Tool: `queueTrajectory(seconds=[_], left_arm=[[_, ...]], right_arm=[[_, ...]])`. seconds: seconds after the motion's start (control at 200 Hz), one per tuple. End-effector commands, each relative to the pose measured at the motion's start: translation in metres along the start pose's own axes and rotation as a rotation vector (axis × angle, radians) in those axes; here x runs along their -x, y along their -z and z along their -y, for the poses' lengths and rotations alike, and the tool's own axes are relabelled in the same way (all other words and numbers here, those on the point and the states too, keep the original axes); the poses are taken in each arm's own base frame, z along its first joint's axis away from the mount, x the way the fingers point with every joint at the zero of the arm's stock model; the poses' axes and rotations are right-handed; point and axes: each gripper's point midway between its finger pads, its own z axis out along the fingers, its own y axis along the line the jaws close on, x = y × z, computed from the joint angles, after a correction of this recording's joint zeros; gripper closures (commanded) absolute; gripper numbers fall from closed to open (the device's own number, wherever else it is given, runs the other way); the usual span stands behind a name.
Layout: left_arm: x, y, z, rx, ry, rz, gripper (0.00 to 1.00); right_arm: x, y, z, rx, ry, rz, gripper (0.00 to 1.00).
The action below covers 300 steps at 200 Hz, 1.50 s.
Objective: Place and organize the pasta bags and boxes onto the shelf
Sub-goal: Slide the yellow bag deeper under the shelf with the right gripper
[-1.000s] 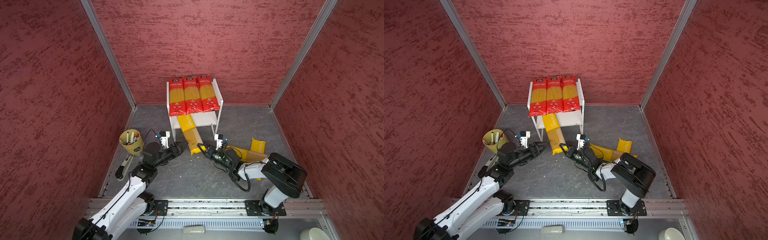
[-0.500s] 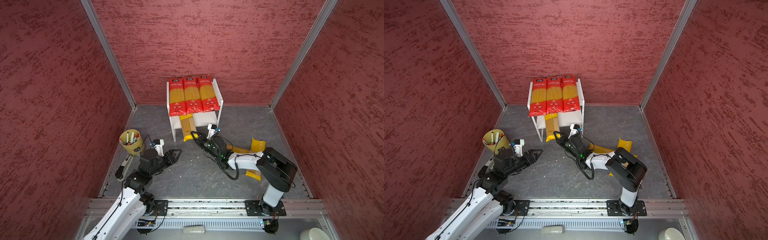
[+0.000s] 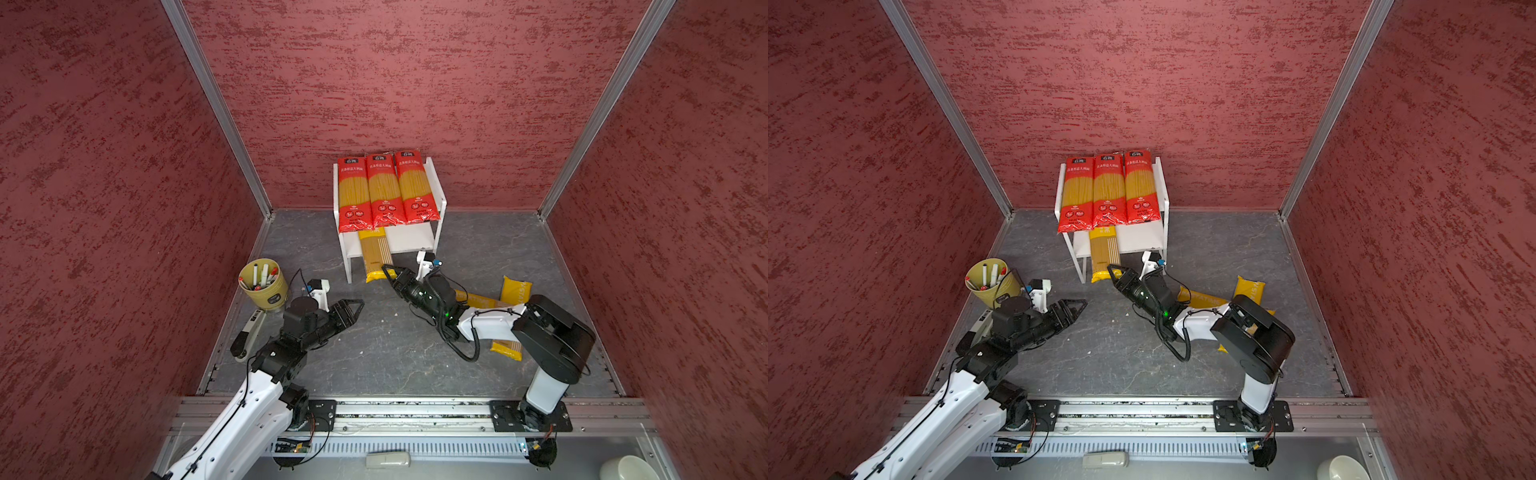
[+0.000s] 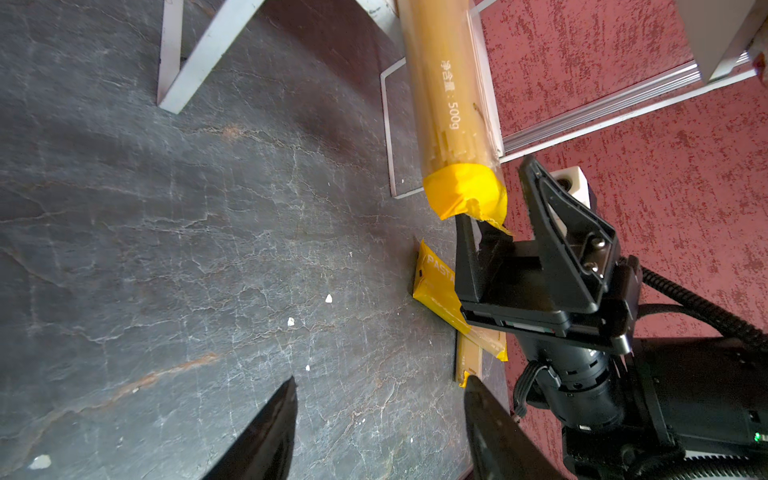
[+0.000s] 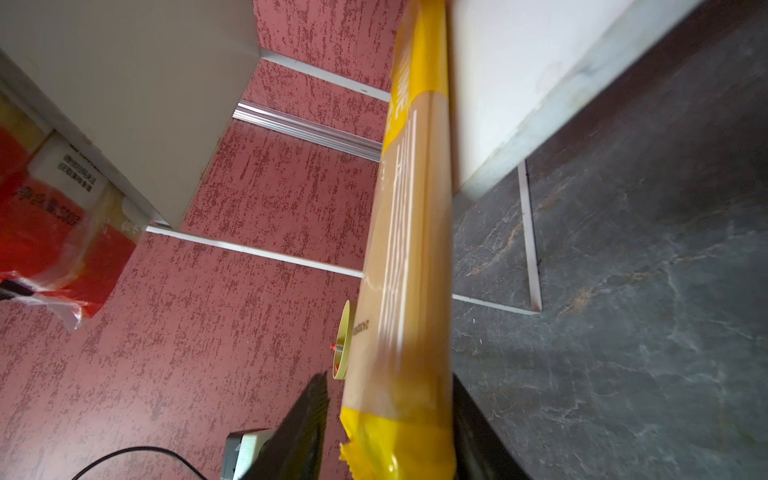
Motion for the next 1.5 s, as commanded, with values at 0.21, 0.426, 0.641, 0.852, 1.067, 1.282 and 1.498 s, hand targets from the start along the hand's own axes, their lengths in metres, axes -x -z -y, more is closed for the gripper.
queueTrajectory(seconds=[0.21, 0.426, 0.641, 0.852, 1.067, 1.282, 1.498], left_arm=[[-0.004, -0.006, 0.003, -0.022, -0.024, -0.007, 0.37], [-0.006, -0.009, 0.003, -0.022, -0.029, -0.015, 0.37], [-0.007, -0.011, 0.003, -0.022, -0.031, -0.018, 0.37], [-0.007, -0.010, 0.002, -0.019, -0.038, -0.014, 0.36], [-0.007, -0.009, 0.003, -0.018, -0.043, -0.016, 0.37], [-0.008, -0.008, -0.001, -0.010, -0.039, -0.012, 0.36], [-0.008, -0.007, -0.001, -0.006, -0.056, -0.009, 0.36]], right_arm=[[-0.006, 0.002, -0.025, 0.103, -0.051, -0.046, 0.48], [-0.006, -0.005, -0.030, 0.118, -0.052, -0.045, 0.52], [-0.007, -0.012, -0.023, 0.102, -0.061, -0.041, 0.70], [-0.008, -0.017, -0.039, 0.139, -0.058, -0.063, 0.90], [-0.005, -0.034, -0.057, 0.176, -0.045, -0.061, 0.95], [-0.006, -0.046, -0.050, 0.159, -0.060, -0.056, 0.87], [-0.008, -0.032, -0.039, 0.123, -0.067, -0.066, 0.68]])
